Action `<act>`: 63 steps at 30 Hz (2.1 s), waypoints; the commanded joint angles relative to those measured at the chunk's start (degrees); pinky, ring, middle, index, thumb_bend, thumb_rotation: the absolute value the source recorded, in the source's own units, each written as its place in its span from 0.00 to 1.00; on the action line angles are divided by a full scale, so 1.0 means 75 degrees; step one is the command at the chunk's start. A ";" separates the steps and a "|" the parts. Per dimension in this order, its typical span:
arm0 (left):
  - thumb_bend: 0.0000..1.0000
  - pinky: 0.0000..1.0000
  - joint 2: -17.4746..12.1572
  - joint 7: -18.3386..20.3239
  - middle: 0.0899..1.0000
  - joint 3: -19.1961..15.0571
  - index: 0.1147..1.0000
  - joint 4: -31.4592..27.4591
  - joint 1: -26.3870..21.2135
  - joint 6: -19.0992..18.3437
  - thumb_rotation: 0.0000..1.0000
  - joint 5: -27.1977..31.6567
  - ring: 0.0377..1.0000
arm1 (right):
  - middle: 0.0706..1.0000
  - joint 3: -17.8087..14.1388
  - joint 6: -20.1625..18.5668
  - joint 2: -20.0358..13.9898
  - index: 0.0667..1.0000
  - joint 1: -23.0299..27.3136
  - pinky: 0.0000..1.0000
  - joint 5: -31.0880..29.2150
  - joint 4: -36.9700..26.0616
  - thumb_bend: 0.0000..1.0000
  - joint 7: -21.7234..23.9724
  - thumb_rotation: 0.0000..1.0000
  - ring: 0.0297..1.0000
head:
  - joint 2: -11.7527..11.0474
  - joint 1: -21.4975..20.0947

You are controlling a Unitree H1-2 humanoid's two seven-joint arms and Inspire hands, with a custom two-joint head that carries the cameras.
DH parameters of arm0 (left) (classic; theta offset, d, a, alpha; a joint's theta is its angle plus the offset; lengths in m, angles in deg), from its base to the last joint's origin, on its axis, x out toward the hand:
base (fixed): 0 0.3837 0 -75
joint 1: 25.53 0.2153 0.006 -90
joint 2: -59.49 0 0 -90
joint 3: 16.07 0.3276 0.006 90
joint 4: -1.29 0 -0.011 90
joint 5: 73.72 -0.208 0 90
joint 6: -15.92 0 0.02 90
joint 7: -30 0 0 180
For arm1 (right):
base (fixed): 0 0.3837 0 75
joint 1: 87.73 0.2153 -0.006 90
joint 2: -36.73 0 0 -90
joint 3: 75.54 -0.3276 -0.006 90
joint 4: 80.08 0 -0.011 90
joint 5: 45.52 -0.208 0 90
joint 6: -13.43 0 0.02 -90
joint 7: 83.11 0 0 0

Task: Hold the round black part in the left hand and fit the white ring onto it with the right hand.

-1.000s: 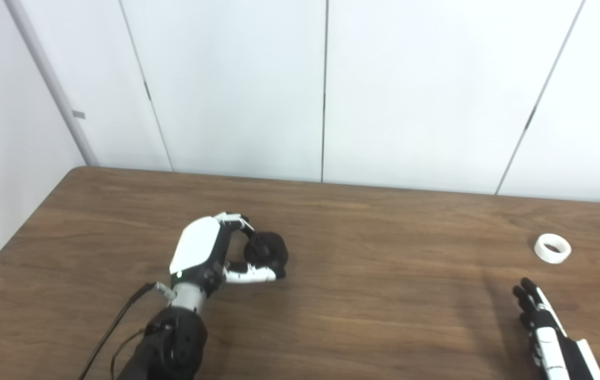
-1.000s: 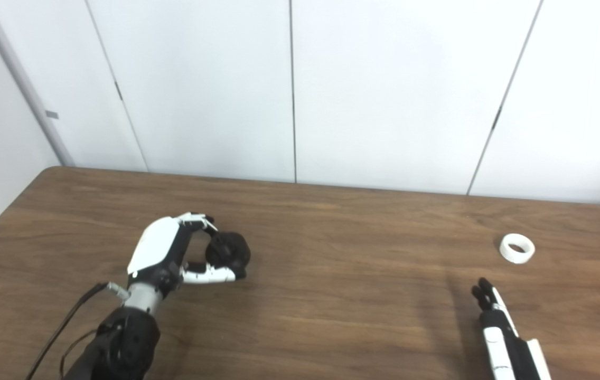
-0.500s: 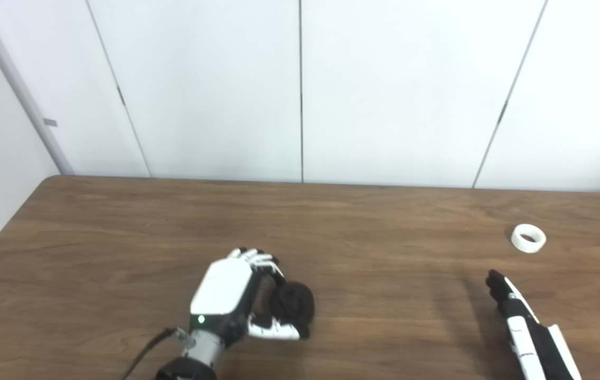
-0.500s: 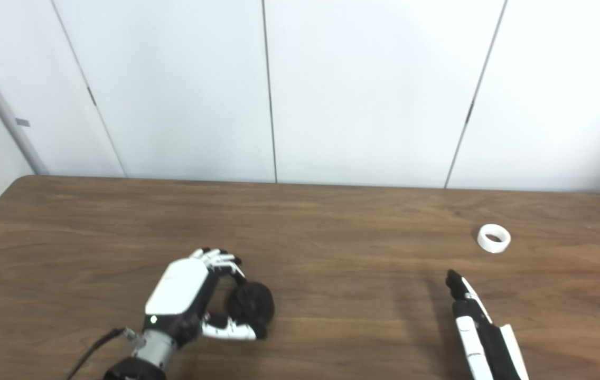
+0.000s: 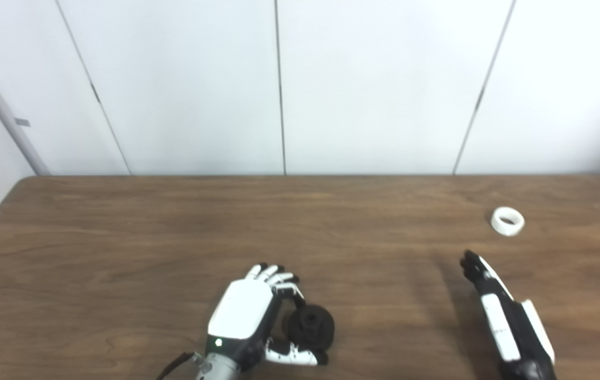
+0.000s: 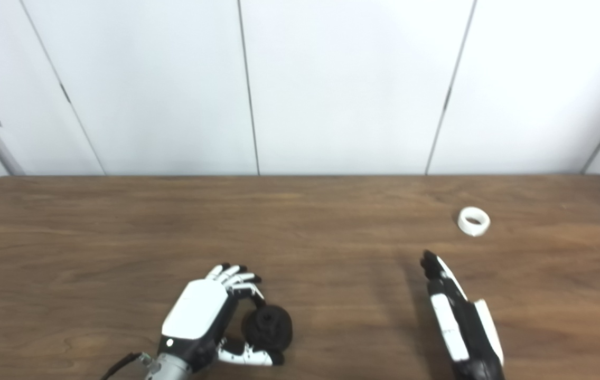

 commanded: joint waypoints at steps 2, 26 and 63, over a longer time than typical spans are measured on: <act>0.52 0.97 0.0024 -0.0054 0.80 0.0018 0.42 0.0088 0.0007 0.0161 0.05 -0.0168 0.91 | 0.91 -0.0003 0.0051 0.0270 0.90 0.0112 1.00 0.0031 -0.0367 0.49 -0.0134 1.00 0.94 | 0.0041 -0.0056; 0.52 0.96 -0.0048 -0.0005 0.80 -0.0092 0.42 0.0302 0.0122 0.0293 0.05 -0.0164 0.91 | 0.86 -0.0560 -0.1105 -0.0259 0.84 0.1353 0.78 0.0657 -0.0547 0.58 -0.0305 0.59 0.85 | 0.0334 -0.0596; 0.52 0.91 -0.0420 0.0287 0.77 -0.0828 0.42 0.0169 0.0254 0.0893 0.05 0.0249 0.87 | 1.00 0.0368 -0.2532 -0.3182 0.73 0.4988 1.00 0.3597 0.3451 0.87 0.0580 0.23 1.00 | 0.0071 -0.2641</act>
